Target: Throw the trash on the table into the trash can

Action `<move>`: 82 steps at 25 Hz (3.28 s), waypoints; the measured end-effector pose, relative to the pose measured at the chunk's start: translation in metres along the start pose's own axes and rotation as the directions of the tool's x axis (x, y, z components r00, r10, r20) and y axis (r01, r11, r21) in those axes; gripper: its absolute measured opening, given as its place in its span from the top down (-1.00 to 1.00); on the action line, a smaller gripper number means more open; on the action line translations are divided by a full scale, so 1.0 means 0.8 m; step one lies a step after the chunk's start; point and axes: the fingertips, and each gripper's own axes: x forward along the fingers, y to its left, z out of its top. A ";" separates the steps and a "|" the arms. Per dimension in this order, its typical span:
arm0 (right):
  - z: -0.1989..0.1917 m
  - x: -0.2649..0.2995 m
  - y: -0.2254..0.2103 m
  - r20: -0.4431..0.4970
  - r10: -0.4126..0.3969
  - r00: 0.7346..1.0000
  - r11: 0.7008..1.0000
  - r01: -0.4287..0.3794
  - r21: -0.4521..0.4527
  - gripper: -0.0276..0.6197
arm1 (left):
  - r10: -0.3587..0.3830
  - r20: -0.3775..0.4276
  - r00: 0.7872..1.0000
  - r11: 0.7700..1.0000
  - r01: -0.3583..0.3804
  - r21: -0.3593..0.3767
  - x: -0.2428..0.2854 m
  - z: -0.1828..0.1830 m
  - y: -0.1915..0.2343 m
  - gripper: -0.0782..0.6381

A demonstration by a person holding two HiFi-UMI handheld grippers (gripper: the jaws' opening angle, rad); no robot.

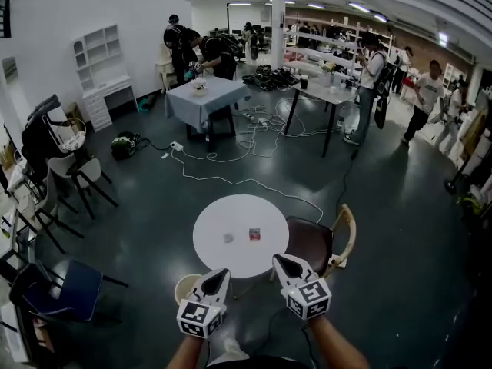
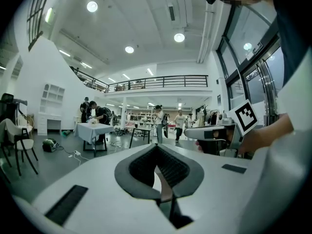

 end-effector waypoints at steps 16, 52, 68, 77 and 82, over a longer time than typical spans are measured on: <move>-0.037 0.117 0.015 -0.071 -0.109 0.991 0.994 0.110 0.013 0.86 | -0.072 -0.051 0.996 0.996 0.070 -0.053 0.021 -0.048 0.145 0.76; -0.227 0.339 -0.219 -0.306 0.073 0.949 0.982 -0.014 0.191 0.86 | 0.024 -0.418 0.908 0.984 -0.095 -0.150 0.358 -0.277 0.284 0.76; -0.318 0.417 -0.255 -0.377 0.121 0.918 0.973 -0.034 0.230 0.86 | 0.093 -0.565 0.820 0.984 -0.164 -0.075 0.448 -0.410 0.356 0.21; -0.349 0.445 -0.254 -0.400 0.149 0.904 0.967 -0.049 0.250 0.86 | 0.133 -0.629 0.766 0.983 -0.185 -0.018 0.487 -0.462 0.384 0.06; -0.363 0.449 -0.255 -0.417 0.160 0.895 0.966 -0.055 0.253 0.86 | 0.138 -0.671 0.729 0.980 -0.197 -0.012 0.497 -0.482 0.389 0.06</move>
